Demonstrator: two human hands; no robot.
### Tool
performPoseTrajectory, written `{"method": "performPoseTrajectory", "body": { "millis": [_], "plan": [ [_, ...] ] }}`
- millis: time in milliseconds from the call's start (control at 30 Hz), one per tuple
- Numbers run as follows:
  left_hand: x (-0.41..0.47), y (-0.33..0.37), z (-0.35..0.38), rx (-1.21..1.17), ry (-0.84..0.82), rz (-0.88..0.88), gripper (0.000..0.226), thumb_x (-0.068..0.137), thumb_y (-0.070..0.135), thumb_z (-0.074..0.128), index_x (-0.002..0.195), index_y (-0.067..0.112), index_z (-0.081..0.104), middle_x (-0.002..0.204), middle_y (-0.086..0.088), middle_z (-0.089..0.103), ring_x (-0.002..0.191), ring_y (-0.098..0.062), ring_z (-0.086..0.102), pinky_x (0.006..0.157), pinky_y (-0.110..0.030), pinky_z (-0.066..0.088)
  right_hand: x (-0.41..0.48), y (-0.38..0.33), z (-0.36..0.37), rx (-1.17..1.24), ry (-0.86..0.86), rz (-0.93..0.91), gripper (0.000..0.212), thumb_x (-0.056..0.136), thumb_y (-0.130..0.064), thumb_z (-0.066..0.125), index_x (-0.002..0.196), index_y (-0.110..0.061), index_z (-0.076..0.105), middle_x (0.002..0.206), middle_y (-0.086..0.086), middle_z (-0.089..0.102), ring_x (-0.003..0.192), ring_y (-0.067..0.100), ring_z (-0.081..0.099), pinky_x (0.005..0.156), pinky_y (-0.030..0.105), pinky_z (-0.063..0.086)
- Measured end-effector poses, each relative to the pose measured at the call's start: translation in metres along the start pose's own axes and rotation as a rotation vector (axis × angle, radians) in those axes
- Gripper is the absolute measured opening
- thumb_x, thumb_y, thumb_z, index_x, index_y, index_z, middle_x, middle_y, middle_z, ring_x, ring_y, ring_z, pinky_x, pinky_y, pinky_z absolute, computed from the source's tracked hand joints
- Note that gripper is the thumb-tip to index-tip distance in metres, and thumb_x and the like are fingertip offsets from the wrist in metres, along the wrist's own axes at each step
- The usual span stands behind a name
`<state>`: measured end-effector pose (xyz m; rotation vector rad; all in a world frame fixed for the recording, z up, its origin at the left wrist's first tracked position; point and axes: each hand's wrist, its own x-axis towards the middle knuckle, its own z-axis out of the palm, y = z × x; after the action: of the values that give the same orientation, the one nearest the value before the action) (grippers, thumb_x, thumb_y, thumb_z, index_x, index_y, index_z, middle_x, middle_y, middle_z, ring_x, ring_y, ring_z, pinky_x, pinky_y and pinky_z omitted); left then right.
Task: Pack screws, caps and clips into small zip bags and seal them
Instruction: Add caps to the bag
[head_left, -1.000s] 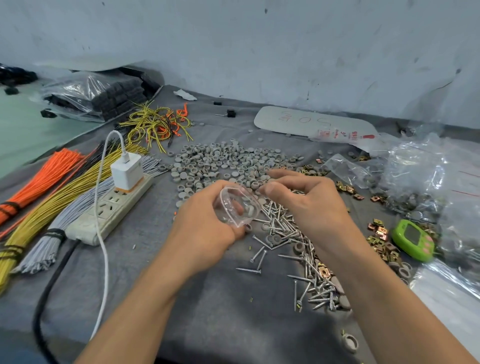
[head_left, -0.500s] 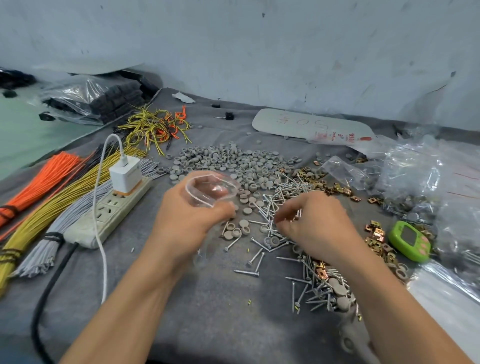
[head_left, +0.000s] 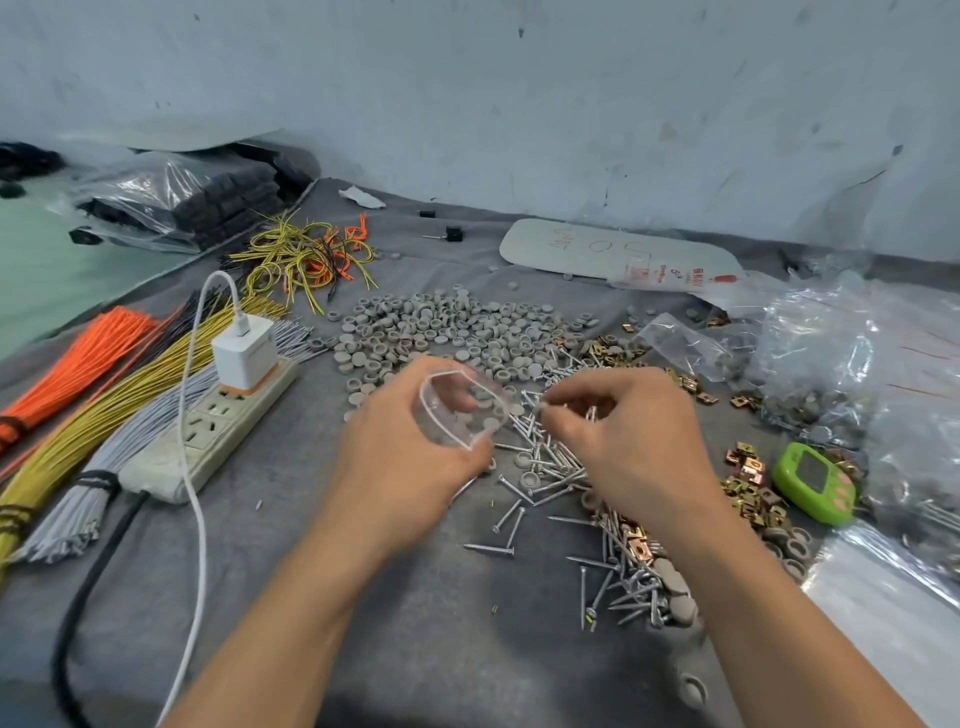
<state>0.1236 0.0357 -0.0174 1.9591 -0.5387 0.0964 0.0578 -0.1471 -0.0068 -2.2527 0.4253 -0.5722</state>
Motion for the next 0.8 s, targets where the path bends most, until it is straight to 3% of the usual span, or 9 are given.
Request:
{"method": "performPoseTrajectory", "body": {
  "millis": [100,200,300,433,500,567,700,800],
  "plan": [
    [0.0,0.005,0.009,0.039,-0.039,0.013,0.041,0.065,0.029,0.085,0.097,0.041,0.064,0.09,0.024,0.071,0.083,0.003,0.066,0.071,-0.017,0.049,-0.003,-0.015,-0.003,0.228,0.015,-0.118,0.01,0.077,-0.026,0.086,0.08,-0.035,0.082,0.085,-0.023,0.074,0.084,-0.006,0.067,0.071,0.007,0.046],
    [0.0,0.006,0.014,0.081,-0.063,0.005,0.044,0.064,0.027,0.086,0.097,0.043,0.061,0.087,0.022,0.069,0.081,-0.001,0.064,0.07,-0.025,0.05,-0.002,-0.026,0.008,0.141,-0.069,-0.175,0.013,0.075,-0.023,0.086,0.079,-0.036,0.083,0.107,-0.022,0.069,0.107,0.0,0.06,0.097,0.011,0.037],
    [0.001,0.005,0.017,0.074,-0.066,0.013,0.045,0.067,0.022,0.088,0.096,0.041,0.062,0.085,0.021,0.07,0.079,-0.003,0.065,0.068,-0.027,0.05,0.001,-0.028,0.016,0.114,-0.131,-0.16,0.016,0.08,-0.023,0.081,0.082,-0.039,0.082,0.124,-0.022,0.063,0.122,0.003,0.052,0.1,0.008,0.03],
    [0.003,0.002,0.016,0.035,-0.013,0.012,0.036,0.071,0.016,0.085,0.094,0.036,0.066,0.088,0.025,0.071,0.083,0.005,0.066,0.069,-0.013,0.046,0.005,-0.013,0.005,0.238,0.028,-0.064,0.016,0.08,-0.022,0.081,0.075,-0.037,0.082,0.116,-0.02,0.071,0.112,-0.002,0.061,0.104,0.029,0.045],
    [0.005,-0.001,0.012,-0.009,0.021,-0.002,0.032,0.074,0.015,0.085,0.095,0.033,0.068,0.09,0.024,0.072,0.085,0.006,0.067,0.074,-0.015,0.048,0.008,-0.003,-0.002,0.09,0.035,-0.015,0.017,0.082,-0.024,0.083,0.073,-0.038,0.08,0.113,-0.02,0.072,0.106,-0.001,0.062,0.091,0.02,0.047],
    [0.005,-0.002,0.008,-0.04,0.058,-0.009,0.03,0.076,0.016,0.086,0.095,0.033,0.069,0.091,0.025,0.073,0.085,0.007,0.067,0.075,-0.022,0.05,0.008,0.003,-0.002,-0.146,-0.108,0.021,0.019,0.083,-0.024,0.082,0.071,-0.038,0.078,0.117,-0.019,0.071,0.105,0.004,0.06,0.078,0.008,0.038],
    [0.006,-0.005,0.003,-0.063,0.12,-0.008,0.031,0.075,0.016,0.085,0.094,0.035,0.069,0.09,0.025,0.073,0.083,0.007,0.067,0.073,-0.025,0.046,0.002,0.003,0.02,-0.455,-0.29,-0.032,0.009,0.087,-0.03,0.076,0.085,-0.036,0.082,0.115,-0.01,0.069,0.116,0.021,0.053,0.1,0.033,0.043],
    [0.004,-0.006,0.002,-0.055,0.121,-0.006,0.032,0.07,0.025,0.082,0.096,0.039,0.069,0.09,0.024,0.074,0.083,0.005,0.068,0.074,-0.028,0.049,-0.003,0.0,0.03,-0.529,-0.272,-0.016,0.009,0.089,-0.041,0.073,0.093,-0.036,0.08,0.111,-0.005,0.069,0.115,0.023,0.052,0.1,0.04,0.04]
  ]
}}
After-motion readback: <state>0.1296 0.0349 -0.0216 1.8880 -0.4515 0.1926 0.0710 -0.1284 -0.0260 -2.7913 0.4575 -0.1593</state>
